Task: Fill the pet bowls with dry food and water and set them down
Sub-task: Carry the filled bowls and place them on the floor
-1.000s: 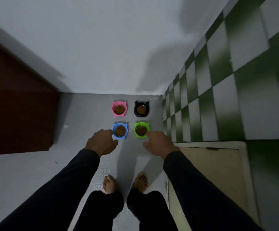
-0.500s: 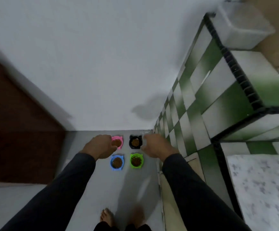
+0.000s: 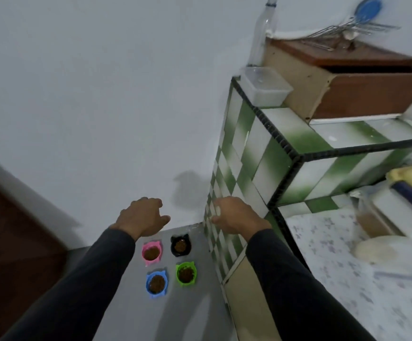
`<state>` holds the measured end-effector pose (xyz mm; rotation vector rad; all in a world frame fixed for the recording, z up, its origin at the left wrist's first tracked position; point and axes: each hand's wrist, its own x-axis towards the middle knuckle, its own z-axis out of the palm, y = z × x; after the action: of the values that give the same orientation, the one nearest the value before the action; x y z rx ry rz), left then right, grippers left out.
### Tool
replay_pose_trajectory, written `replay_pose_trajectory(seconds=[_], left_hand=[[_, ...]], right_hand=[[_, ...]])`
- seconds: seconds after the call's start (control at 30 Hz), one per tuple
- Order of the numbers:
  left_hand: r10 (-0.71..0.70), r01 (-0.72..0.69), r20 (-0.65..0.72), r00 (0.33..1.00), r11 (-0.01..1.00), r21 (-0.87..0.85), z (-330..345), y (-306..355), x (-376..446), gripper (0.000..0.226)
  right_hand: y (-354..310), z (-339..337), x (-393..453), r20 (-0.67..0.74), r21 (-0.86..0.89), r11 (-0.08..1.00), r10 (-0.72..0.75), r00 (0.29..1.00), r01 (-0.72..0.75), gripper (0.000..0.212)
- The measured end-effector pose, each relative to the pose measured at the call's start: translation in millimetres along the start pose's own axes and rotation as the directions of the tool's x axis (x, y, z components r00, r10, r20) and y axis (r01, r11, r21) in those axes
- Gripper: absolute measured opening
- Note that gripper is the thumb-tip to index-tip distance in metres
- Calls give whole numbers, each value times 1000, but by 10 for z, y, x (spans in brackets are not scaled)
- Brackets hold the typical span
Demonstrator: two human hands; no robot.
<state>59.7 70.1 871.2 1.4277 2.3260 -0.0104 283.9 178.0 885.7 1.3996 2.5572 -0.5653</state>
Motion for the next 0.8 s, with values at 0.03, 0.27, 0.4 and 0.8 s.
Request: replay_pose_trajectory(seconds=[0.03,0.27,0.4,0.8], left_hand=[[23,-23,-3,1000,1000,0,-31,14,-23,63],[228,-229,33,973,973,42,-63,107,-342,63],[338,-341,55,939,937,69,-55,196,-558,63],[611,-625,199,766,781,5,46,1118,-1330,62]], right_hand=[[10,-23,-86,-4,-1,1000,17,1000,-17,39],[53,25,-907,-42,69,983,175,984,-172,42],[91,176,-1427,-62,189,938,306,950,-289,47],[291,323,-3065,-109,250,788,600,793,-562,47]])
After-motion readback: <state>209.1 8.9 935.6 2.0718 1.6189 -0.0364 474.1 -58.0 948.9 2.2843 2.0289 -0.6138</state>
